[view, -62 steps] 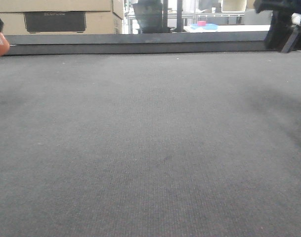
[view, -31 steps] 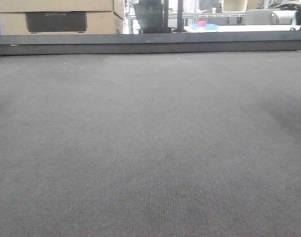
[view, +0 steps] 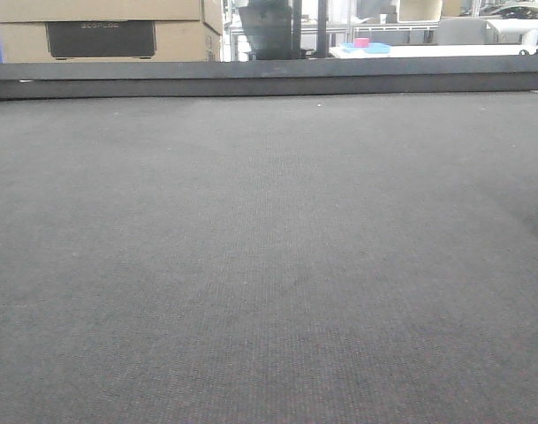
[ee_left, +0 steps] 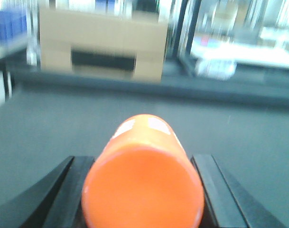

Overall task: Place cylindrical capacitor in blue bin on shelf
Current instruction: 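Lift both held cylinders up off the carpeted table, then drive the base away from the table holding both cylinders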

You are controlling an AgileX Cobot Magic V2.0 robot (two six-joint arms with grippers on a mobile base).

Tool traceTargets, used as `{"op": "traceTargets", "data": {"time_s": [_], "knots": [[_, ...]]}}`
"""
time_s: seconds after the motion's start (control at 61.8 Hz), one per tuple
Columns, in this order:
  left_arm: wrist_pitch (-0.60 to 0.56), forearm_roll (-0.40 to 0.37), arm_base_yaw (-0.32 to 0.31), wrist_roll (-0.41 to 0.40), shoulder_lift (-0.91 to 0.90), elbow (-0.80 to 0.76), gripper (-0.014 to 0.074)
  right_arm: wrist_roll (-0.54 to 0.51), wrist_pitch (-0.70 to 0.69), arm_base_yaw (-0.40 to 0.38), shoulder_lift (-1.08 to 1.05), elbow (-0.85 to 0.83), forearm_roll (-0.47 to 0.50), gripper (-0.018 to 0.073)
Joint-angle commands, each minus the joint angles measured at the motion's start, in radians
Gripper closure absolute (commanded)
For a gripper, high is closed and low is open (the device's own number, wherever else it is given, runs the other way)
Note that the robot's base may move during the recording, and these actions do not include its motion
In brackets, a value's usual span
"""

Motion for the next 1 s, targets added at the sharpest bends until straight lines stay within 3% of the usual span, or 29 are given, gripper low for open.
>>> {"op": "traceTargets", "data": {"time_s": [0.0,0.291,0.987], "knots": [[-0.019,-0.007,-0.006,0.000,-0.057,0.002,0.0707,-0.003,-0.021,-0.001,-0.059,-0.002,-0.009,0.0727],[-0.019,-0.007,-0.006,0.000,-0.127,0.002,0.0707,-0.003,-0.022,-0.001,-0.165,-0.002,-0.009,0.0727],[-0.019,-0.007,-0.006,0.000,-0.127,0.002,0.0707,-0.003,-0.030,-0.001,-0.167,-0.002,-0.009,0.0727]]}}
